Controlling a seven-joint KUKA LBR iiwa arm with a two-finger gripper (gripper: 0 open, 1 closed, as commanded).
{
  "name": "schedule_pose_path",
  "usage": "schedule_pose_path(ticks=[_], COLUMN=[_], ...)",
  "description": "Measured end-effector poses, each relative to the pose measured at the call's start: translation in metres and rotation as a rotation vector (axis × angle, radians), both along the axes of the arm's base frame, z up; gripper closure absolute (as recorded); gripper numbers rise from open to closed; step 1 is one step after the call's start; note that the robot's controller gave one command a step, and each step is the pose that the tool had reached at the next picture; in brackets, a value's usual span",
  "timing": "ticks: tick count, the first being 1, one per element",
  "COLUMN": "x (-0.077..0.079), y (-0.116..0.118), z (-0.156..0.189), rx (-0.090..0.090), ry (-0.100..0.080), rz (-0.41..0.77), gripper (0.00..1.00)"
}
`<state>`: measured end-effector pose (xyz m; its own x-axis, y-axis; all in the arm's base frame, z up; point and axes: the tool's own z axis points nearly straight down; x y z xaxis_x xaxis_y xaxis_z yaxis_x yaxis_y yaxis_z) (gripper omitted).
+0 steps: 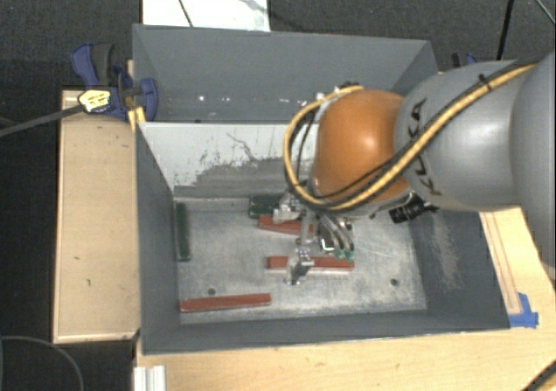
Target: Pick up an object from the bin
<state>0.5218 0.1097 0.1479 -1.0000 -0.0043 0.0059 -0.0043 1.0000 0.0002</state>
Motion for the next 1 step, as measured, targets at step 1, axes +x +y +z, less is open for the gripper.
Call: schedule_pose_path(ticks=[1], x=[0.0020], y=[-0.0005], z=[0.0042], rx=[0.001], ry=[-0.008], rz=[-0.004], gripper=[0.00])
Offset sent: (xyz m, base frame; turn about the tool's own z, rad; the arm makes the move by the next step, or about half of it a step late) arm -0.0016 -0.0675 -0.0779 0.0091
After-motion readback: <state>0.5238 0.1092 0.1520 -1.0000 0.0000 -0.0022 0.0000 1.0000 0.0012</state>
